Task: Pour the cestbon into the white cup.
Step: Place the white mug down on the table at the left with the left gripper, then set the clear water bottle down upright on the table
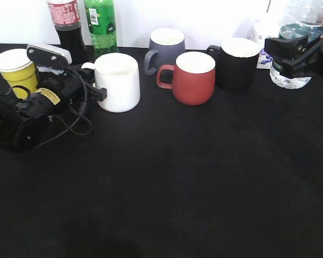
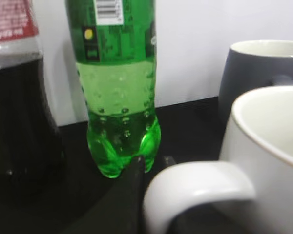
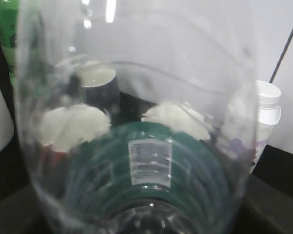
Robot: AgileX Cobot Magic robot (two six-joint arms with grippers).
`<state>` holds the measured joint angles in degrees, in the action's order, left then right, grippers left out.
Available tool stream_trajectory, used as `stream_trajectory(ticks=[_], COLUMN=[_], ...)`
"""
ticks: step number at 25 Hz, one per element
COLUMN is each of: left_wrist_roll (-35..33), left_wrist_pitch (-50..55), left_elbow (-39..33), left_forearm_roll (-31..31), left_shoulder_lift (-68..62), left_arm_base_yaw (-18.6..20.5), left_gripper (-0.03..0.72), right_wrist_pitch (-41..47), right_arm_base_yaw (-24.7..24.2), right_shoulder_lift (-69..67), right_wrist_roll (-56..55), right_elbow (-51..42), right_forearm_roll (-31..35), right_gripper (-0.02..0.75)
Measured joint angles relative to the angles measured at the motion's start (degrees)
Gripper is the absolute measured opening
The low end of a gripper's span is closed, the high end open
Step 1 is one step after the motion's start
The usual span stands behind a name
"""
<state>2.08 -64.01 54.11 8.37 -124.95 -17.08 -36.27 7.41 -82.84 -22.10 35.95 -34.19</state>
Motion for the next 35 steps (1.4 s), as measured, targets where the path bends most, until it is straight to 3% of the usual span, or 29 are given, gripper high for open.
stream_trajectory(ticks=[3,6,8,14,15,18,21,23,29,32,35], left_wrist_roll=[0.37,0.86,0.97,0.99,1.4,3.43,4.19,4.19,4.19,4.19,4.19], left_wrist_pitch=[1.04,1.59,0.32,-1.98,-2.64,-3.11,4.06,6.6,9.05,9.09,9.31], left_elbow=[0.11,-0.46,-3.1,-19.46,-22.52,-29.65,-30.91,-30.91,-30.91,-30.91,-30.91], left_forearm_roll=[0.0,-0.39,-0.5,1.58,2.7,5.54,6.85,7.31,7.68,7.75,7.79], left_shoulder_lift=[0.0,0.4,1.28,11.27,14.47,25.88,35.74,37.61,37.61,37.61,37.61], left_arm_base_yaw=[0.0,0.0,0.06,-0.01,-0.01,-0.01,-0.01,-0.01,-0.01,-0.01,-0.01], left_gripper=[0.084,0.268,0.302,0.309,0.309,0.309,0.309,0.309,0.309,0.309,0.309], right_wrist_pitch=[0.05,0.05,0.05,0.05,0.05,-2.63,-16.78,-19.8,-20.35,-13.85,-5.25], right_arm_base_yaw=[0.0,0.0,0.0,0.0,0.0,0.0,0.0,0.0,0.0,0.0,0.0], right_shoulder_lift=[0.0,0.0,0.0,0.0,-0.26,-7.13,-19.52,-26.33,-30.05,-26.4,-23.95], right_wrist_roll=[0.0,0.0,0.0,0.0,0.28,9.47,21.7,23.16,23.35,23.35,22.49], right_elbow=[0.0,0.0,0.0,0.0,0.0,0.02,0.08,1.31,3.02,3.02,3.02], right_forearm_roll=[0.0,0.0,0.0,0.54,3.48,23.68,32.33,38.07,39.24,39.37,39.37], right_gripper=[0.485,0.485,0.485,0.485,0.485,0.485,0.485,0.485,0.496,0.566,0.589])
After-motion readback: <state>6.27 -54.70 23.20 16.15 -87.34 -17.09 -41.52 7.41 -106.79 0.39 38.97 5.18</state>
